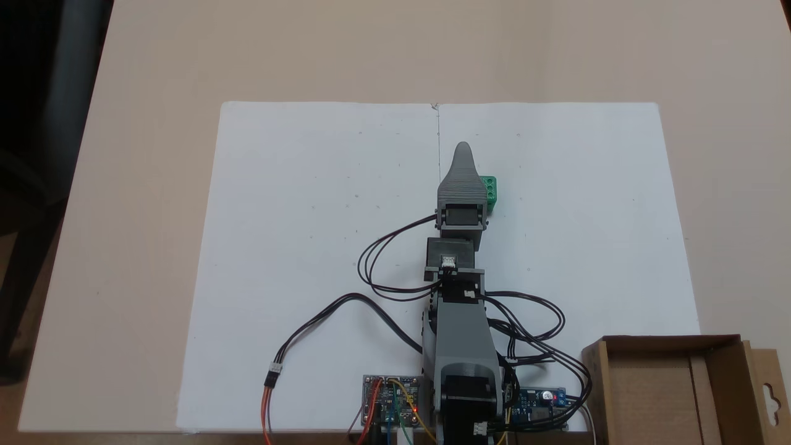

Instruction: Grasp a green dice and put it in the bin.

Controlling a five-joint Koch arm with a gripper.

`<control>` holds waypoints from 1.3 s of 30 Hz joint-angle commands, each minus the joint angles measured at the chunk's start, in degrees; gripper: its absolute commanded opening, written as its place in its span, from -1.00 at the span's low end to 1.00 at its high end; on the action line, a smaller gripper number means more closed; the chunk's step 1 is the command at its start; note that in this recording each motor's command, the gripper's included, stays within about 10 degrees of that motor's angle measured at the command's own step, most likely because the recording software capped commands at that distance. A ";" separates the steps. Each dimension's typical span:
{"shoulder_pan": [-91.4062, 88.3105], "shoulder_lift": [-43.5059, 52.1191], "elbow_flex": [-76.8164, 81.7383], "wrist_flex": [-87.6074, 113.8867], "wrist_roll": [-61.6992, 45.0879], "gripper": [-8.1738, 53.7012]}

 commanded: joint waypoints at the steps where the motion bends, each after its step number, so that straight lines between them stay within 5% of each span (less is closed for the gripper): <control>1: 1.67 6.42 10.00 -9.82 -3.25 0.72; 20: 1.49 6.42 10.00 -22.48 -3.08 0.72; 26: -0.35 6.33 10.00 -22.48 -4.57 0.44; 27: 2.02 6.42 0.44 -22.48 -5.36 0.45; 39: 3.96 6.50 -34.52 26.08 -5.27 0.64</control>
